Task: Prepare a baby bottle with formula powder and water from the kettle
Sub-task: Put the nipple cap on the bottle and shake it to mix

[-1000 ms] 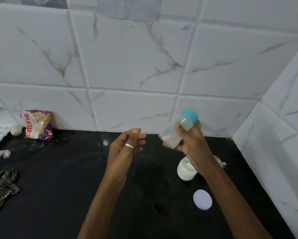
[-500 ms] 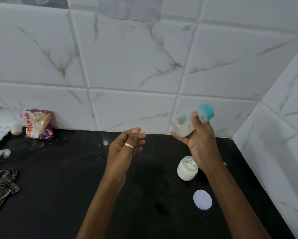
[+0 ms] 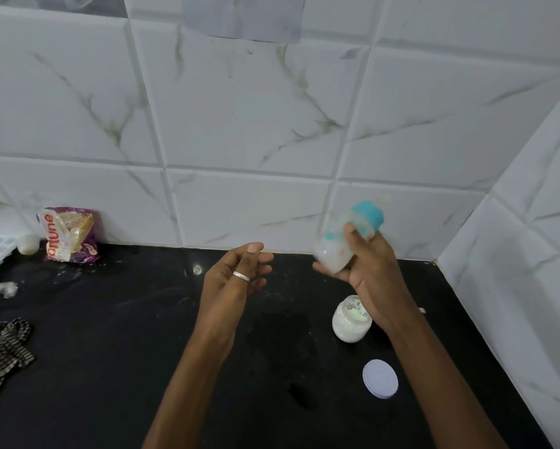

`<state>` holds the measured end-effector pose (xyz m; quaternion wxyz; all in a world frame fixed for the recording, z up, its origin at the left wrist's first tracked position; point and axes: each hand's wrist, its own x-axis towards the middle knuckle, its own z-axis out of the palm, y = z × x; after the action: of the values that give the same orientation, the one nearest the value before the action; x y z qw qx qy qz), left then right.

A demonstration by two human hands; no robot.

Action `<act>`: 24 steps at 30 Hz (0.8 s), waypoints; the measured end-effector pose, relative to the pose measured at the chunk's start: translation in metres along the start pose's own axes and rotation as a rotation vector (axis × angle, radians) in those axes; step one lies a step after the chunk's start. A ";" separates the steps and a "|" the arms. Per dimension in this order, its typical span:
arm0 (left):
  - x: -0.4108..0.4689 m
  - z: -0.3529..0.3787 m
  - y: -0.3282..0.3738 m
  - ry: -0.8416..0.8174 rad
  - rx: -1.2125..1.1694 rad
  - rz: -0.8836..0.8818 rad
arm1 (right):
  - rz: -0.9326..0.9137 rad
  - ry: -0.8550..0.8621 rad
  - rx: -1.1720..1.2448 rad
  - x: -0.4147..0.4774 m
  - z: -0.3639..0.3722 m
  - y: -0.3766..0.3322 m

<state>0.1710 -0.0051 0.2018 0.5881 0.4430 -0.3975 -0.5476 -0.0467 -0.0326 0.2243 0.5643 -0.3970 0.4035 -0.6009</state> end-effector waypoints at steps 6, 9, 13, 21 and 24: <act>0.003 0.003 0.001 0.006 -0.003 -0.007 | 0.056 -0.139 -0.245 -0.003 0.005 0.005; 0.003 0.004 0.003 0.005 -0.003 0.000 | 0.011 -0.024 0.049 0.001 0.007 -0.002; 0.004 0.004 0.006 0.016 -0.008 0.007 | 0.020 -0.053 -0.016 -0.001 0.009 0.000; 0.002 0.006 0.006 0.018 -0.008 0.016 | -0.010 0.003 0.129 -0.007 0.005 0.006; 0.003 0.006 0.004 0.022 0.006 0.010 | 0.130 -0.133 -0.208 -0.018 0.004 0.015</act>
<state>0.1673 -0.0086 0.2077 0.5937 0.4487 -0.3948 -0.5388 -0.0366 -0.0156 0.2115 0.5834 -0.4654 0.4501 -0.4903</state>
